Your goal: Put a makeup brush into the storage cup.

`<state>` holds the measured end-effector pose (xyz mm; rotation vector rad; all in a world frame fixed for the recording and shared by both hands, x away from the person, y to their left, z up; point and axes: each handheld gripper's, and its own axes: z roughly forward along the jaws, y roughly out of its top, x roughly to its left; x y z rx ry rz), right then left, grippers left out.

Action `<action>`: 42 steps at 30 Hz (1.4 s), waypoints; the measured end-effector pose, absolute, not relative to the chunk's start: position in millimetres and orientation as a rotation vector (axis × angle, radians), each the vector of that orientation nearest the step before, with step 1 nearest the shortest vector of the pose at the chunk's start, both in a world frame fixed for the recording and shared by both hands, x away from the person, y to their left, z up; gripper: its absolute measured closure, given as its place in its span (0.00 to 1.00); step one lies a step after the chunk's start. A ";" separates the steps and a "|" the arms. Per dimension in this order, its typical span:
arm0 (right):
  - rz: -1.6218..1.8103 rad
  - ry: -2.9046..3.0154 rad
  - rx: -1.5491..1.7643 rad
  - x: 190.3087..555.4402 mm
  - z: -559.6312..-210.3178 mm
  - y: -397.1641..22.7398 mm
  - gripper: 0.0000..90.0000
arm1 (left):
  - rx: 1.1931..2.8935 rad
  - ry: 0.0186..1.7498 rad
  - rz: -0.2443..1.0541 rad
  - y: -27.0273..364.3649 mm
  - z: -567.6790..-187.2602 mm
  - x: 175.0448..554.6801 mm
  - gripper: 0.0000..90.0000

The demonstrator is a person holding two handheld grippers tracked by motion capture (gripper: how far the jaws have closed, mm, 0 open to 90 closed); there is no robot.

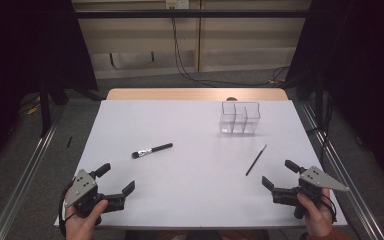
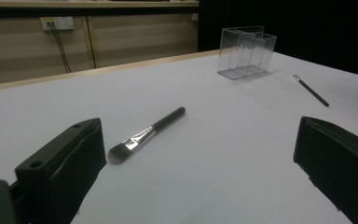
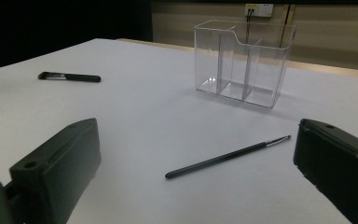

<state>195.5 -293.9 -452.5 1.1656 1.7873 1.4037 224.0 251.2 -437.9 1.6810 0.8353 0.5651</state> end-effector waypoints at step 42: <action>1.394 1.816 1.174 196.0 -454.7 -293.7 0.00 | 1.761 0.735 0.521 211.1 -425.9 290.1 0.03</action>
